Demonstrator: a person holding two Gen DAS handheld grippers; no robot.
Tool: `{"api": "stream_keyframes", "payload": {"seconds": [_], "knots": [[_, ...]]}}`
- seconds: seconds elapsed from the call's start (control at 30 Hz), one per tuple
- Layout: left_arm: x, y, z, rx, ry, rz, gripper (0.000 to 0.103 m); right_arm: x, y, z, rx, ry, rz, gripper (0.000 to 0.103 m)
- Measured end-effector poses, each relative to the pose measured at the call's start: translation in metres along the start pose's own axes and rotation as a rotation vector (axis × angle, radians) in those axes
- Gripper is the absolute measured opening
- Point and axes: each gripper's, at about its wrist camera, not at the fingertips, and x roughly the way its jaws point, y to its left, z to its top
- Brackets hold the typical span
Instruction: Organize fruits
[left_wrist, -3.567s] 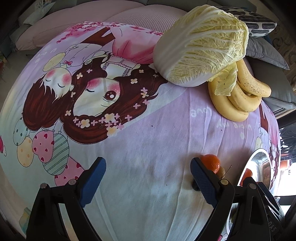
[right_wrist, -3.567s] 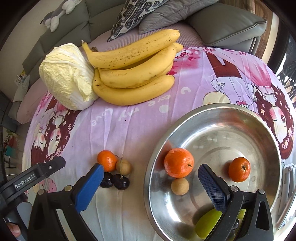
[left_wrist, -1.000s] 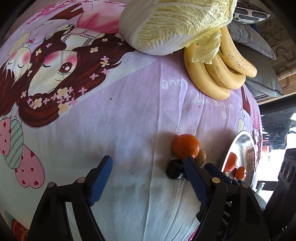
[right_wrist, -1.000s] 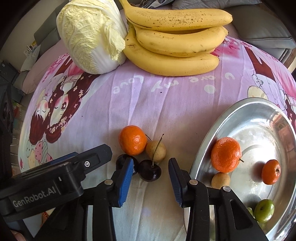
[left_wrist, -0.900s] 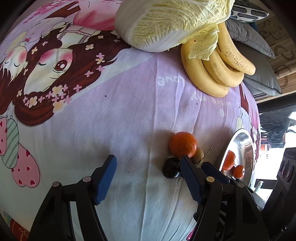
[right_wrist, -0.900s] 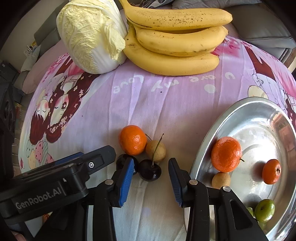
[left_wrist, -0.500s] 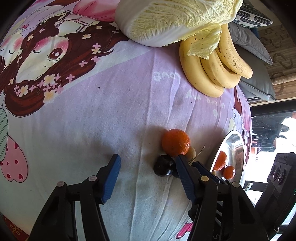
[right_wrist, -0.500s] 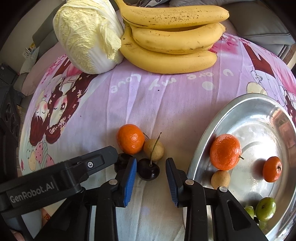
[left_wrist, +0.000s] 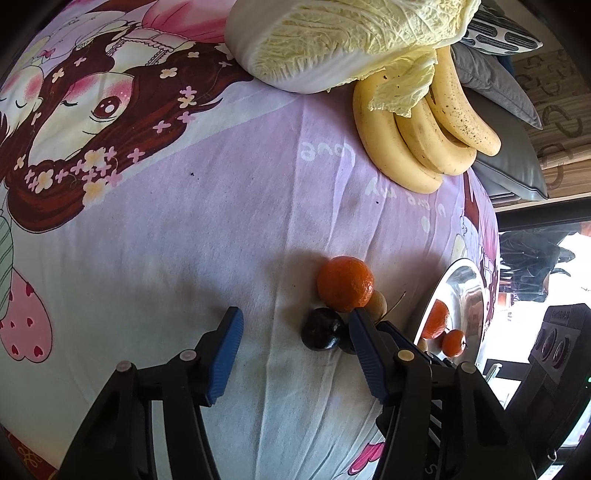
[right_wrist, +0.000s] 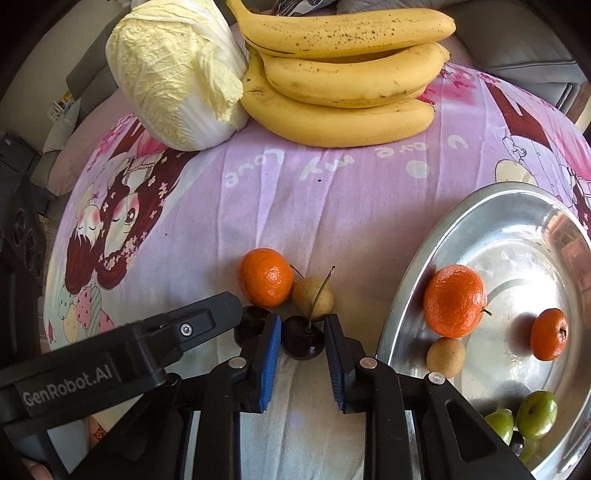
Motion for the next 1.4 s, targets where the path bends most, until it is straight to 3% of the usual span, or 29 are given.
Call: {"api": "stream_keyframes", "payload": {"seconds": [0.2, 0.57, 1.1, 1.17, 1.3, 1.4], "knots": [[0.006, -0.009, -0.002, 0.028, 0.015, -0.011, 0.055, -0.002, -0.004, 0.0, 0.005, 0.003, 0.004, 0.025], [0.025, -0.015, 0.0, 0.01, 0.073, -0.043, 0.03, -0.008, -0.012, -0.003, 0.009, 0.001, 0.006, 0.025], [0.009, 0.007, 0.002, -0.044, 0.047, -0.04, 0.029, -0.007, -0.016, -0.001, 0.023, 0.009, 0.022, 0.027], [0.005, 0.011, 0.004, -0.057, 0.03, -0.029, 0.029, -0.007, -0.014, -0.001, 0.018, 0.012, 0.022, 0.03], [-0.004, 0.021, 0.008, -0.083, 0.006, -0.027, 0.029, -0.004, -0.006, 0.001, -0.008, 0.017, 0.033, 0.048], [-0.007, 0.028, 0.01, -0.098, 0.006, -0.028, 0.029, 0.0, 0.0, 0.003, -0.03, 0.02, 0.005, 0.049]]}}
